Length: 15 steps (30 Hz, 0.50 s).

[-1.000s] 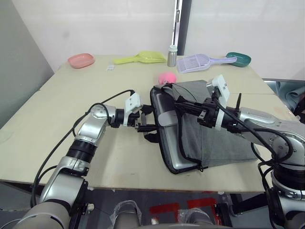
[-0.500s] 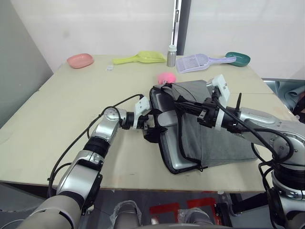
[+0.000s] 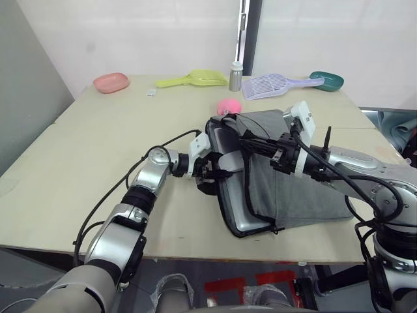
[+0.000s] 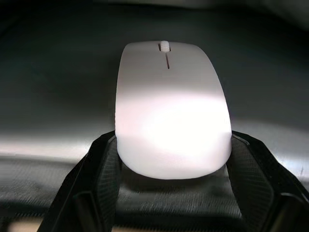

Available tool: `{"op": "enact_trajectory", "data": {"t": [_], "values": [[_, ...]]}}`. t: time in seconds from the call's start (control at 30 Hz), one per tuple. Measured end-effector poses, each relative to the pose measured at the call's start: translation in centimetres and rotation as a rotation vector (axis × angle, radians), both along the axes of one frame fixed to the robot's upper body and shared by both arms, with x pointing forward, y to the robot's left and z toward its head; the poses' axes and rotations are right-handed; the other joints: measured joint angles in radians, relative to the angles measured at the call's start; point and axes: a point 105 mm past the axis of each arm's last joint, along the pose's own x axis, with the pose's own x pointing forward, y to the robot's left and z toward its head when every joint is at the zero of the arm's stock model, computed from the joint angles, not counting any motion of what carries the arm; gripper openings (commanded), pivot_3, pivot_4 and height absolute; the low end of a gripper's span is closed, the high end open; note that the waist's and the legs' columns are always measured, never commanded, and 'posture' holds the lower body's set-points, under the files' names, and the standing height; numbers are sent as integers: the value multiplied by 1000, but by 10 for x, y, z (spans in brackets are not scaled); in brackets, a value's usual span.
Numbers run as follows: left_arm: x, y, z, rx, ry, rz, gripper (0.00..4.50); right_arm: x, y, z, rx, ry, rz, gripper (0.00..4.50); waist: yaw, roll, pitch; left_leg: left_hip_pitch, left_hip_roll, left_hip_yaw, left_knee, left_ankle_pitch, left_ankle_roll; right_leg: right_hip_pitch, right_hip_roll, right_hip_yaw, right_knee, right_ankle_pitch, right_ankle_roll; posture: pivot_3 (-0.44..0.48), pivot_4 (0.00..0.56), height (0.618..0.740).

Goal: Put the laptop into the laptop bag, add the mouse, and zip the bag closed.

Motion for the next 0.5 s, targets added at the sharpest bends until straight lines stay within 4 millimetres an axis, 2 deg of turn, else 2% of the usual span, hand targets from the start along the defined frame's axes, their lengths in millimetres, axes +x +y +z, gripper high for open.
{"op": "enact_trajectory", "data": {"t": [0.47,0.5], "values": [[6,-27,3,-24,-30,12,2626,-1,1,-1,-1,3,6,0,-1,0,0,0,0,0,0,0,0,0,0,0,-1,0,0,0,150,740],[6,-27,2,-20,-32,9,3126,-1,2,-1,0,3,6,0,-1,0,0,0,0,0,0,0,0,0,0,0,-1,0,0,0,150,740]]}}
